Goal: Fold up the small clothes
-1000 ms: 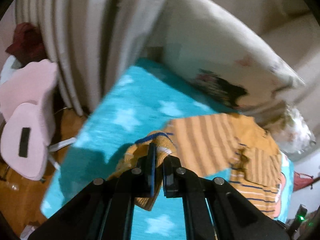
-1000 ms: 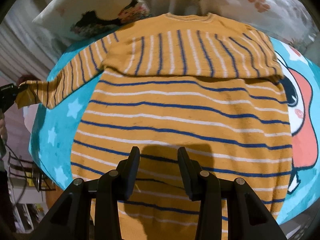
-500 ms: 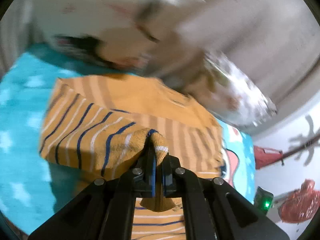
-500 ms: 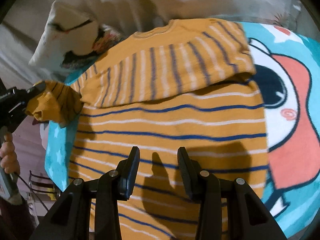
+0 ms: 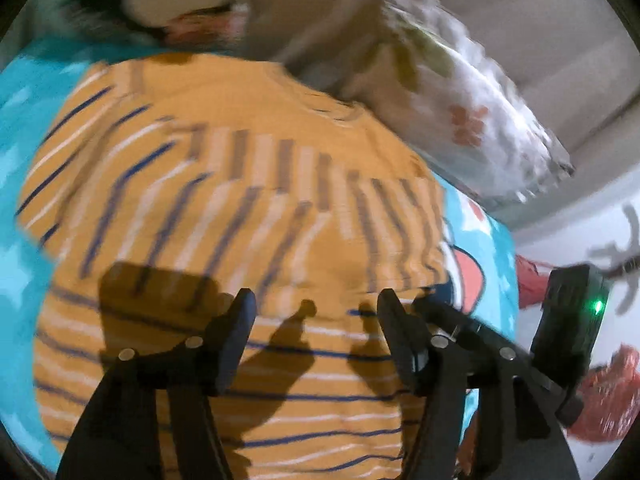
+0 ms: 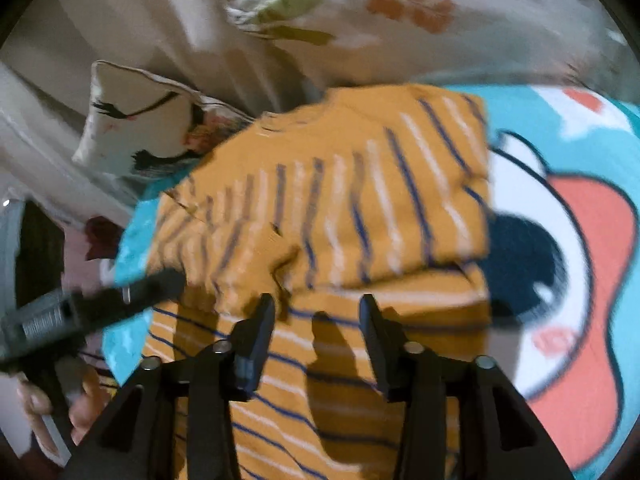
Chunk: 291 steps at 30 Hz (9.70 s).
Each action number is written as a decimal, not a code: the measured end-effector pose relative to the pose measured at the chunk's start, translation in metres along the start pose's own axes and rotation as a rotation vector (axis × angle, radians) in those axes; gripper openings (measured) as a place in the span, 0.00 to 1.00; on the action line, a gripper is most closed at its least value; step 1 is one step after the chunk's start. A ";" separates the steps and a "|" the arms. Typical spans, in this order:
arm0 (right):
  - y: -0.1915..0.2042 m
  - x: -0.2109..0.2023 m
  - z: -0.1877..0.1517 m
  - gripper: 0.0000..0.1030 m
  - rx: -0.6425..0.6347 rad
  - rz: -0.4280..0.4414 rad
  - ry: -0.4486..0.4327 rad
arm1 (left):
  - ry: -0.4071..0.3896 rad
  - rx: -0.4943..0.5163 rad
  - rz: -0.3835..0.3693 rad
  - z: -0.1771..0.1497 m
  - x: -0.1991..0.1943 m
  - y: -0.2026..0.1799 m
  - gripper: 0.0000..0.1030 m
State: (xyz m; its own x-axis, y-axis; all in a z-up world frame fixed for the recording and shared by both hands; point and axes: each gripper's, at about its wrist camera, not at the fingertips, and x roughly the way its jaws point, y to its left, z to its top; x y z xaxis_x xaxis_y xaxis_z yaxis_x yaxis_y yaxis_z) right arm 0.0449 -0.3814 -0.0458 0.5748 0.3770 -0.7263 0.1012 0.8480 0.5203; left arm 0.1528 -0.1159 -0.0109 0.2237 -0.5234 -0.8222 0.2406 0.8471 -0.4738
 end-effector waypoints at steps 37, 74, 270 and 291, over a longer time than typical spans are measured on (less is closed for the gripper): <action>-0.050 0.040 0.071 0.10 -0.001 -0.237 0.023 | -0.130 -0.133 0.345 0.022 -0.021 0.094 0.62; 0.001 0.051 0.030 0.30 0.018 -0.260 0.036 | -0.114 -0.166 0.411 0.045 0.004 0.126 0.64; 0.016 -0.129 -0.123 0.11 -0.051 0.154 0.111 | -0.169 -0.181 0.115 -0.156 -0.165 0.097 0.08; -0.001 -0.018 0.060 0.11 0.126 -0.022 0.022 | -0.091 -0.134 0.094 0.048 -0.042 0.090 0.09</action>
State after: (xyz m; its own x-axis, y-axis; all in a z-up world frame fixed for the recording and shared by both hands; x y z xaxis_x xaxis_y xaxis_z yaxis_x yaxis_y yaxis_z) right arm 0.0834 -0.4113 -0.0057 0.5538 0.3680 -0.7469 0.2159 0.8029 0.5556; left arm 0.2104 -0.0225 -0.0035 0.3252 -0.4426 -0.8357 0.0883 0.8941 -0.4392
